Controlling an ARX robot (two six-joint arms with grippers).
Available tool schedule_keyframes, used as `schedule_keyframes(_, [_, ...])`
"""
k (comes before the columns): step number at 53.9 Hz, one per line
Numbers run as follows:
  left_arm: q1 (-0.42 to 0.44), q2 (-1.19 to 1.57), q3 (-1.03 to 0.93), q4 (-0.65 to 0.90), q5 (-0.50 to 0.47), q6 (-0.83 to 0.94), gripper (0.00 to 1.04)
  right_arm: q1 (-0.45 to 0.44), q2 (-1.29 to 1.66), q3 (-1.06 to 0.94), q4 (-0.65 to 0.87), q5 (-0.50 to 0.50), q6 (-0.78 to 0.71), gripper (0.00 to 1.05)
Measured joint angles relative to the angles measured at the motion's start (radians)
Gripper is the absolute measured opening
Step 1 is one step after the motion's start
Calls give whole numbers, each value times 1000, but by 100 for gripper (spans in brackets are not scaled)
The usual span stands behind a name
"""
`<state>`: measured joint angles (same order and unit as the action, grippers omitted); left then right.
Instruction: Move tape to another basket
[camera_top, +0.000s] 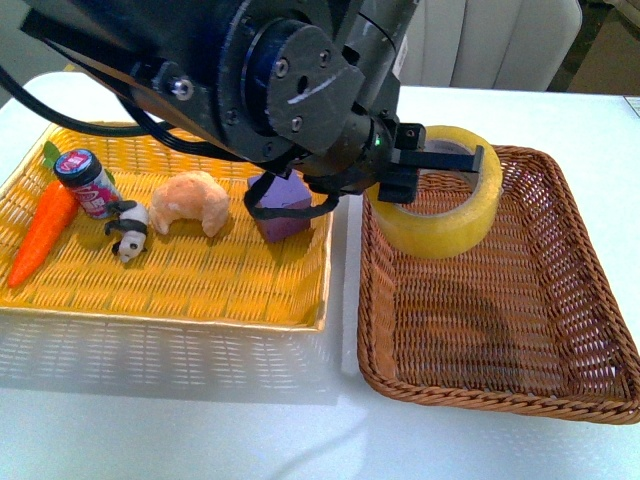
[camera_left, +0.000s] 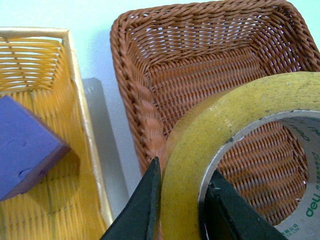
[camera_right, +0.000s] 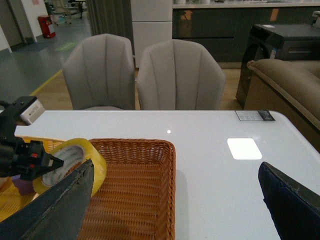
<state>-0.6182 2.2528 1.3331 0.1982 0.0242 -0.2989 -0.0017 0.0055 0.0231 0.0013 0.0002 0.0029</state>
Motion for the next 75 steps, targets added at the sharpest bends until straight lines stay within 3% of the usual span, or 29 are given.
schedule_keyframes(36, [-62,59,47,-28,38,-41,16,0,0,0,0,0,0,96])
schedule_keyframes(46, [-64,58,35,-17,54,-50,59,0,0,0,0,0,0,96])
schedule_keyframes(59, [-59,-7,-77,50,53,-66,96,0,0,0,0,0,0,96])
schedule_keyframes(75, [35,-293,-382,225,56,-67,96,0,0,0,0,0,0,96])
